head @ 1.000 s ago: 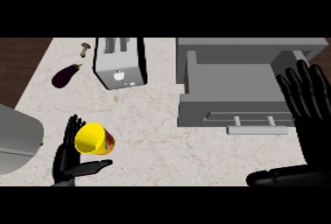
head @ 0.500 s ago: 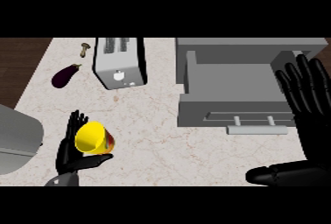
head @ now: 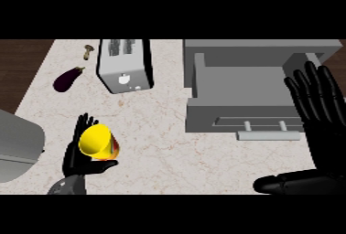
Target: Pick up the cup, place it into the drawer and close the drawer
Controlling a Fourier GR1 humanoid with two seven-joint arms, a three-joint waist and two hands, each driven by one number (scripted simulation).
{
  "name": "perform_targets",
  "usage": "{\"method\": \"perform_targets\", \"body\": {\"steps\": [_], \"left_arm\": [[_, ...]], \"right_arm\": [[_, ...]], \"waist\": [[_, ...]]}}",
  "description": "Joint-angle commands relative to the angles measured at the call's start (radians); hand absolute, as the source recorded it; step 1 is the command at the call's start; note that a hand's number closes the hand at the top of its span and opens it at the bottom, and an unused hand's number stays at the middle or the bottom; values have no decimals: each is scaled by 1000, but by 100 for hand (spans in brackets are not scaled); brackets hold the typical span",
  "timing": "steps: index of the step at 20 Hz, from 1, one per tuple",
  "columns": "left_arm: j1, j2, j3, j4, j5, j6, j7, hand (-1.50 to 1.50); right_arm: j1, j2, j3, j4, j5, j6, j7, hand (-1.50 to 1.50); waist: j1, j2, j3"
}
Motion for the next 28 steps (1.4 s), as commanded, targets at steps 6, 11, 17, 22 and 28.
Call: {"method": "perform_targets", "body": {"steps": [6,11,17,22,28], "left_arm": [[-83,-6,-5,117,8,-125,-117,150],[-26,-9,-26,54,-24,-51,-204,150],[-80,-21,22,-28,36,62,-124,150],[-73,2,23,-24,36,40,-174,150],[-11,-44,-57,-260,48,13,-87,150]], "right_arm": [[-18,-10,-3,-13,2,3,9,-150],[-9,-3,-14,-7,-5,-8,15,-150],[3,-28,-25,-68,-22,3,64,-150],[18,-32,-71,25,-72,56,-48,-150],[60,6,14,-127,10,-20,68,-150]], "waist": [[-5,3,-1],[-2,1,0],[-1,-1,0],[0,1,1],[3,-4,1]]}}
